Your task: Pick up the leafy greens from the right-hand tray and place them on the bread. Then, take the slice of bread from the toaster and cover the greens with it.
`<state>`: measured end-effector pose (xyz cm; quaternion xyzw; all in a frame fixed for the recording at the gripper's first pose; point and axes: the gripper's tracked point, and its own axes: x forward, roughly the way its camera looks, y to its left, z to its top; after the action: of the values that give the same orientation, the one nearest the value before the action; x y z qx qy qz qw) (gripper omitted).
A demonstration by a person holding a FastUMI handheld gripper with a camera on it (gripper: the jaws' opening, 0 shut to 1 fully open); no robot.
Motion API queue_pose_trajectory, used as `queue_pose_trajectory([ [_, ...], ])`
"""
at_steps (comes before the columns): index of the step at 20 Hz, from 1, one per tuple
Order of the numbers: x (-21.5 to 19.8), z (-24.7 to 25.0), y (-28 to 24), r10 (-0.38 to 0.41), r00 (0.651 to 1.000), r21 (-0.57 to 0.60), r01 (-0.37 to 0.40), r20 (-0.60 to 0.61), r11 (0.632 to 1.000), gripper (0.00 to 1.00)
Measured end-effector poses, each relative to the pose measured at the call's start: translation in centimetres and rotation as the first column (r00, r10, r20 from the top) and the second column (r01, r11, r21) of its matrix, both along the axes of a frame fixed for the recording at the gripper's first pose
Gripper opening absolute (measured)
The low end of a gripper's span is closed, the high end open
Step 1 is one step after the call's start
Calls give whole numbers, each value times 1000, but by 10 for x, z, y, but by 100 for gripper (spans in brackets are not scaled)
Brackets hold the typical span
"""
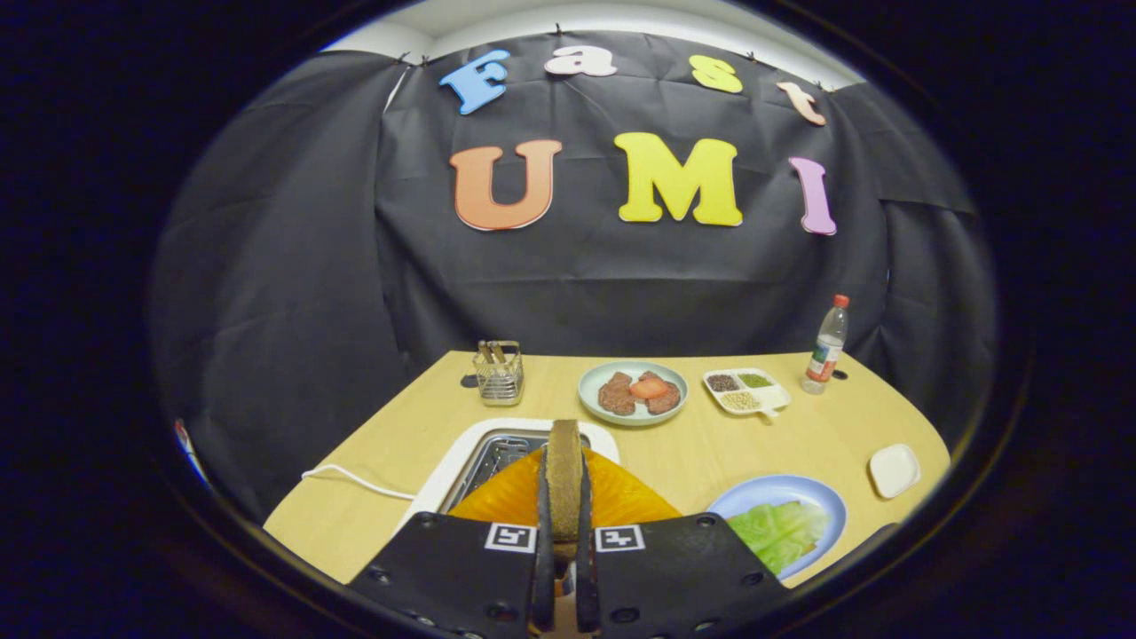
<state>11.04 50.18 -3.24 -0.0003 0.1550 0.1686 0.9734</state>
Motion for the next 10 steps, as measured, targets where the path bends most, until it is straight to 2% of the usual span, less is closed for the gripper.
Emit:
queue_pose_trajectory([
  [1,-4,-1,1,9,1000,1,-9,3,1000,3],
  [6,-5,8,-4,14,1000,40,-15,13,999,1],
  [10,-15,41,-11,22,999,93,-26,49,995,0],
])
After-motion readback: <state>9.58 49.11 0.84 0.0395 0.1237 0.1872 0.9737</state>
